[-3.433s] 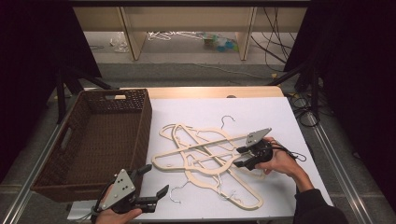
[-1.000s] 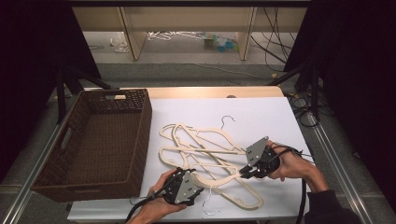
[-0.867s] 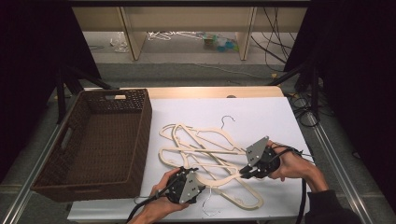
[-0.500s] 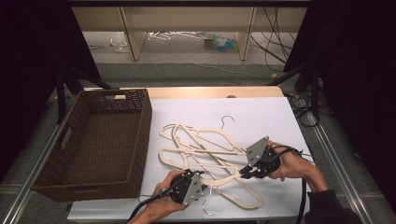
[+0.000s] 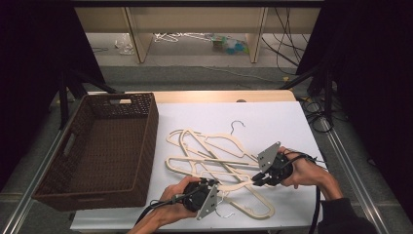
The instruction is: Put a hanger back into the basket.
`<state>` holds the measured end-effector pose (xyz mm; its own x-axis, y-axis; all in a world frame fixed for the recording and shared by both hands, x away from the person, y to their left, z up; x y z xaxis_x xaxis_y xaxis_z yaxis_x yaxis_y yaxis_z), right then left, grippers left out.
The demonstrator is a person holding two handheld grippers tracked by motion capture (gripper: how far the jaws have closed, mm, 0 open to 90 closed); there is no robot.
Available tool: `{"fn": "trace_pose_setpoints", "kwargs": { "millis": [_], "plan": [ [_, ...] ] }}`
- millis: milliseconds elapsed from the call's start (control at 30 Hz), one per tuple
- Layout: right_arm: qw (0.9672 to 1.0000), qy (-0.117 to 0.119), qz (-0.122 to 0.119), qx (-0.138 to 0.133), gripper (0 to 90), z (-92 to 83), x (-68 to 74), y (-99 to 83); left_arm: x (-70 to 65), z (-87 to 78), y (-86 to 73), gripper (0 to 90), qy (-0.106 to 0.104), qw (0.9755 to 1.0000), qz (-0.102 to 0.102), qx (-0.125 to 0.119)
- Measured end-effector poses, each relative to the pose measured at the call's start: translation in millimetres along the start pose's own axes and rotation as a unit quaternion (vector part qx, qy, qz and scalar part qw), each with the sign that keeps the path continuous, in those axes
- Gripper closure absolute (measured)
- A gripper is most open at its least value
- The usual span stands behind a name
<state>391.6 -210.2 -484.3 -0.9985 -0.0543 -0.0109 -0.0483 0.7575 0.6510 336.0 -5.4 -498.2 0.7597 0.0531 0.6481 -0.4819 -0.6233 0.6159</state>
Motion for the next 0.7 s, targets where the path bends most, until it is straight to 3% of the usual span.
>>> {"fn": "trace_pose_setpoints", "kwargs": {
  "millis": [100, 200, 267, 367, 433, 467, 500, 567, 633, 700],
  "plan": [
    [0.9999, 0.0, 0.01, -0.008, 76.8, -4.0, -3.2, -3.2, 4.7, -0.1, 8.1, 80.0, -0.002, 0.9993, 0.037, 0.005],
    [0.999, -0.025, 0.022, -0.029, 68.8, -14.1, -6.6, -0.6, 10.1, 0.1, 14.3, 83.4, 0.005, 0.9991, 0.043, -0.002],
    [0.9967, -0.056, 0.032, -0.05, 60.4, -19.8, -9.4, 2.9, 16.3, -1.2, 17.2, 84.4, 0.012, 0.9991, 0.041, -0.005],
    [0.9897, -0.113, 0.058, -0.066, 49.3, -29.7, -17.1, 7.4, 25.9, -4.4, 19.9, 85.4, 0.017, 0.9993, 0.03, -0.009],
    [0.9811, -0.155, 0.074, -0.09, 42.7, -40.5, -21.9, 14.5, 32.6, -7.5, 20.8, 85.5, 0.022, 0.9995, 0.019, -0.01],
    [0.9757, -0.172, 0.085, -0.106, 40.4, -47.1, -22.8, 19.2, 34.2, -8.0, 20.4, 85.5, 0.015, 0.9998, 0.003, -0.009],
    [0.9711, -0.188, 0.082, -0.122, 39.9, -54.0, -24.0, 23.7, 38.8, -7.1, 21.6, 85.5, 0.018, 0.9997, -0.004, -0.018],
    [0.9633, -0.207, 0.088, -0.147, 38.1, -67.2, -22.9, 31.5, 46.6, -9.4, 21.0, 85.5, 0.017, 0.9997, -0.015, -0.01],
    [0.9531, -0.228, 0.101, -0.171, 36.6, -77.5, -21.5, 38.3, 51.0, -10.9, 19.2, 85.5, 0.02, 0.9986, -0.048, -0.008],
    [0.9451, -0.239, 0.113, -0.193, 35.5, -82.9, -18.2, 43.6, 57.2, -14.4, 16.6, 85.5, 0.028, 0.9956, -0.09, -0.002]
  ]
}}
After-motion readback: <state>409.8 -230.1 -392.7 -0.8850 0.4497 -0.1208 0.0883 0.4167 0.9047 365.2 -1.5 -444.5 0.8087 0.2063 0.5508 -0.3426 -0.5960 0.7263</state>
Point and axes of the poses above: each handheld gripper's, and its own axes: z roughly forward along the jaws, y roughly out of its top, x roughly to its left, the point moved 6 cm from there along z, roughly forward along the jaws, and after that the axes turned 13 degrees about -x, right-handed, at the moved point
